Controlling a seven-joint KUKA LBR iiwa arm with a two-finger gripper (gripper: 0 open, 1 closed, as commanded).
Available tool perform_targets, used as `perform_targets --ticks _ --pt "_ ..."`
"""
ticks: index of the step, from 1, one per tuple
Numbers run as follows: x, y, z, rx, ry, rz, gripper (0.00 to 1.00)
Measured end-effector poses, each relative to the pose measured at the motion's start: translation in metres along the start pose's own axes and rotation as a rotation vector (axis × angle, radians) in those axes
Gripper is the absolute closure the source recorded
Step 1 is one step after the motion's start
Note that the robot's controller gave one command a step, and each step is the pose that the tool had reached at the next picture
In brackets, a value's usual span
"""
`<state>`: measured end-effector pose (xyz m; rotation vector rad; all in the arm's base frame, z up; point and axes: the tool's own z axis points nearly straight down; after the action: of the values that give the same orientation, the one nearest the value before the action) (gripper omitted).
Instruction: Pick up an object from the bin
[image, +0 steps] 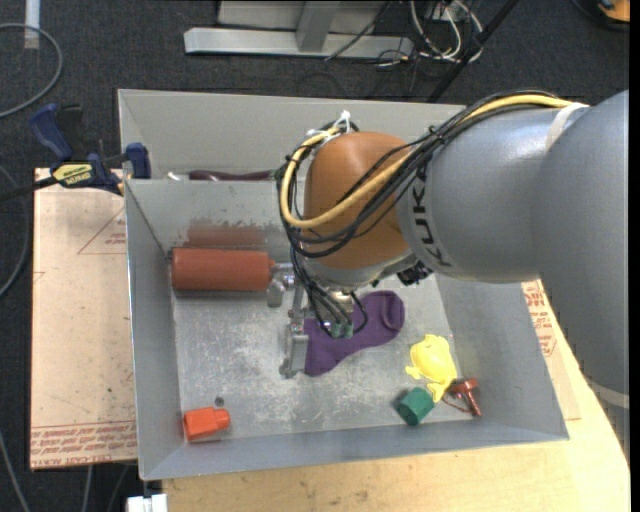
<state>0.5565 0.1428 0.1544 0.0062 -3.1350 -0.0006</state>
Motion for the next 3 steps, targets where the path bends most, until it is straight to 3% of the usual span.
perform_targets --ticks 1,2,3 --pt "-0.001 -0.001 -0.005 -0.001 -0.007 0.003 0.0" --pt "-0.005 -0.021 0.008 -0.005 -0.009 0.107 0.0" --pt "-0.002 -0.054 0.021 0.002 -0.001 0.289 0.0"
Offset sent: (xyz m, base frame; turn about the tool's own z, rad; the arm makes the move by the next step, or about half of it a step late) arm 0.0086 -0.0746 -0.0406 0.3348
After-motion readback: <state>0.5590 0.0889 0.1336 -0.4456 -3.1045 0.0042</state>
